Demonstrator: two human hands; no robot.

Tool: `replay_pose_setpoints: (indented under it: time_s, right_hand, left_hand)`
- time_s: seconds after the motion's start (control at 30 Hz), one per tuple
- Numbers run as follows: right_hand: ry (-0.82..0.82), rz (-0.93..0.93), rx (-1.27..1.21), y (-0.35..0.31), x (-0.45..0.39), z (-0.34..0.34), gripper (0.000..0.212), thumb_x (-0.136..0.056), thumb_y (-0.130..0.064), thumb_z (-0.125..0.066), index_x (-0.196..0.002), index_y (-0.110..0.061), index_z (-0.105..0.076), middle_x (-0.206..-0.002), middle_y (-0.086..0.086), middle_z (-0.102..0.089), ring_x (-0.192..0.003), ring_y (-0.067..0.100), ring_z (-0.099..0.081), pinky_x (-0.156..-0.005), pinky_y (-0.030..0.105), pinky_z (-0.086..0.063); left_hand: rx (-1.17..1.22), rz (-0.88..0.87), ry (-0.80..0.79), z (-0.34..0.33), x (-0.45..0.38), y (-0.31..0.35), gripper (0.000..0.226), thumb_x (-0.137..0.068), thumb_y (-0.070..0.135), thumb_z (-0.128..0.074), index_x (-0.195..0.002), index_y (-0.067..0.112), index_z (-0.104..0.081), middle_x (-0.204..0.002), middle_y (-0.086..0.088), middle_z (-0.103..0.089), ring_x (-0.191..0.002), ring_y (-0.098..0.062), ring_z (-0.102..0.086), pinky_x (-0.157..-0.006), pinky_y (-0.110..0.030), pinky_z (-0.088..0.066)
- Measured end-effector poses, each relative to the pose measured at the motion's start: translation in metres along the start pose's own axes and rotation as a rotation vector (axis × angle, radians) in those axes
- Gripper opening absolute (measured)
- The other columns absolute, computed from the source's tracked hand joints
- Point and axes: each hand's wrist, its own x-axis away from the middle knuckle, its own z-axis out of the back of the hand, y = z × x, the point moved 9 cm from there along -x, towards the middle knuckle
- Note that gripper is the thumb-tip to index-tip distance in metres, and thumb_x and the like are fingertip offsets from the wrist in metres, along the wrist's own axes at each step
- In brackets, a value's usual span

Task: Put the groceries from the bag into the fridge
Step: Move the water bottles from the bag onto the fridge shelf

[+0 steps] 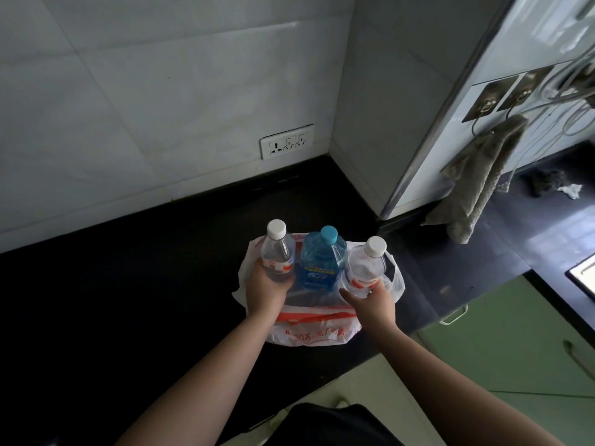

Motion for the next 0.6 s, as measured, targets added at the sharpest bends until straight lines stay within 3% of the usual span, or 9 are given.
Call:
replay_pose_setpoints:
  time_s: [0.17,0.27,0.37,0.47,0.6]
  right_hand:
    - [0.022,0.035,0.003,-0.013,0.01,0.012,0.046,-0.072,-0.031,-0.082,-0.111,-0.023,-0.06,-0.094,-0.012,-0.068,-0.084,0.006,-0.065,-0.071,0.026,-0.053]
    - [0.032,0.046,-0.019,-0.023,0.019,0.018,0.042,-0.072,-0.029,-0.083,-0.108,-0.024,-0.061,-0.091,-0.015,-0.067,-0.083,0.001,-0.063,-0.066,0.02,-0.049]
    - [0.052,0.063,-0.022,-0.031,0.03,0.026,0.042,-0.073,-0.03,-0.082,-0.109,-0.024,-0.061,-0.087,-0.023,-0.062,-0.078,-0.007,-0.058,-0.06,0.014,-0.044]
    - [0.061,0.082,-0.048,-0.038,0.039,0.031,0.045,-0.073,-0.031,-0.082,-0.112,-0.025,-0.06,-0.091,-0.021,-0.064,-0.08,-0.004,-0.061,-0.061,0.017,-0.047]
    - [0.056,0.116,-0.084,-0.048,0.047,0.035,0.052,-0.072,-0.034,-0.082,-0.117,-0.028,-0.057,-0.105,-0.013,-0.067,-0.091,0.002,-0.063,-0.072,0.028,-0.055]
  left_hand:
    - [0.089,-0.134,0.008,0.012,0.009,0.003,0.041,-0.076,0.027,-0.082,-0.11,0.026,-0.059,-0.097,0.01,-0.068,-0.09,-0.001,-0.063,-0.075,-0.017,-0.049]
    - [0.139,-0.168,-0.001,0.019,0.01,0.009,0.035,-0.075,0.027,-0.084,-0.102,0.027,-0.061,-0.092,0.009,-0.07,-0.087,0.0,-0.066,-0.074,-0.024,-0.056]
    - [0.165,-0.154,-0.069,0.022,0.015,0.02,0.035,-0.074,0.026,-0.084,-0.099,0.029,-0.06,-0.092,0.012,-0.069,-0.087,0.002,-0.064,-0.071,-0.02,-0.053]
    - [0.188,-0.165,-0.122,0.026,0.021,0.028,0.043,-0.074,0.027,-0.085,-0.11,0.026,-0.06,-0.097,0.015,-0.066,-0.09,0.005,-0.06,-0.07,-0.012,-0.044]
    - [0.226,-0.221,-0.16,0.037,0.029,0.037,0.049,-0.072,0.032,-0.086,-0.112,0.03,-0.06,-0.101,0.013,-0.07,-0.095,0.002,-0.064,-0.078,-0.022,-0.053]
